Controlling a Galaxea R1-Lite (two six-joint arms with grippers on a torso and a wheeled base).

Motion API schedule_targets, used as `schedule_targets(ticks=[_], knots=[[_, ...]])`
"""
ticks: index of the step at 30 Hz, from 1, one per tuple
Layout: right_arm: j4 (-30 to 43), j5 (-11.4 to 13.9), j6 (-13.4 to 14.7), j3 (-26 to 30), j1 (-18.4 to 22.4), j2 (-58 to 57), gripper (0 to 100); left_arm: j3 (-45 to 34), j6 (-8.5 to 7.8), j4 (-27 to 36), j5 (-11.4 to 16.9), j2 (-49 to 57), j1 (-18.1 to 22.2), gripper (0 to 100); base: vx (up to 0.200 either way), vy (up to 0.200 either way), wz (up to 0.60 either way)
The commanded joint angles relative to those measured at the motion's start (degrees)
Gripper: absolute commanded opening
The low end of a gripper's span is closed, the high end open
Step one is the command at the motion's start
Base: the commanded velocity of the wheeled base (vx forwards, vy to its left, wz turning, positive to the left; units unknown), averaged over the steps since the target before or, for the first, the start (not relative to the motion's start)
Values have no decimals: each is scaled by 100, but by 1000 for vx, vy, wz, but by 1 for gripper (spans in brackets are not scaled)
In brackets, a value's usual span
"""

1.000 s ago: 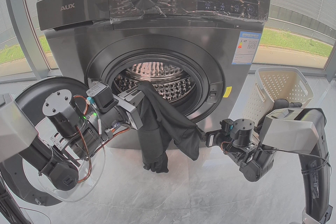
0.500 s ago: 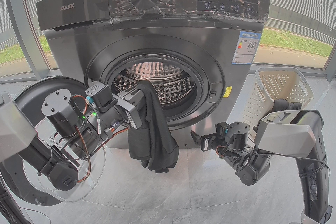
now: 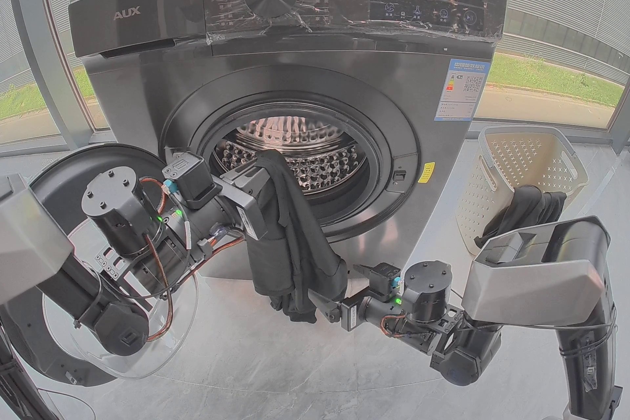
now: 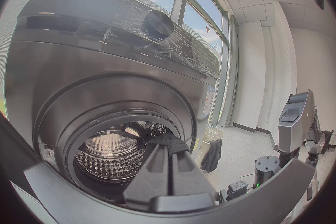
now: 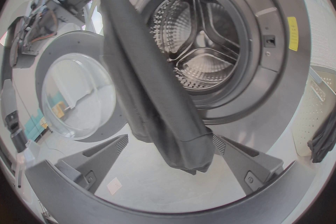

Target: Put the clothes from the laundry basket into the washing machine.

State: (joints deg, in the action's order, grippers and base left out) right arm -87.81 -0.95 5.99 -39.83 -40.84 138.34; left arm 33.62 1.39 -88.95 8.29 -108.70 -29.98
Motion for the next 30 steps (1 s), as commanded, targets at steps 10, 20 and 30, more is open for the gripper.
schedule_targets(ticks=[10,20,30], knots=[[-70,482,-1,-236,-346,-88,100,13,2,-17,-3,-37,9,0,0,0,0],[27,464,8,-1159,-240,527,100,13,2,-17,6,-2,9,0,0,0,0],[1,288,-18,-1449,23,712,100,13,2,-17,6,-11,9,0,0,0,0]])
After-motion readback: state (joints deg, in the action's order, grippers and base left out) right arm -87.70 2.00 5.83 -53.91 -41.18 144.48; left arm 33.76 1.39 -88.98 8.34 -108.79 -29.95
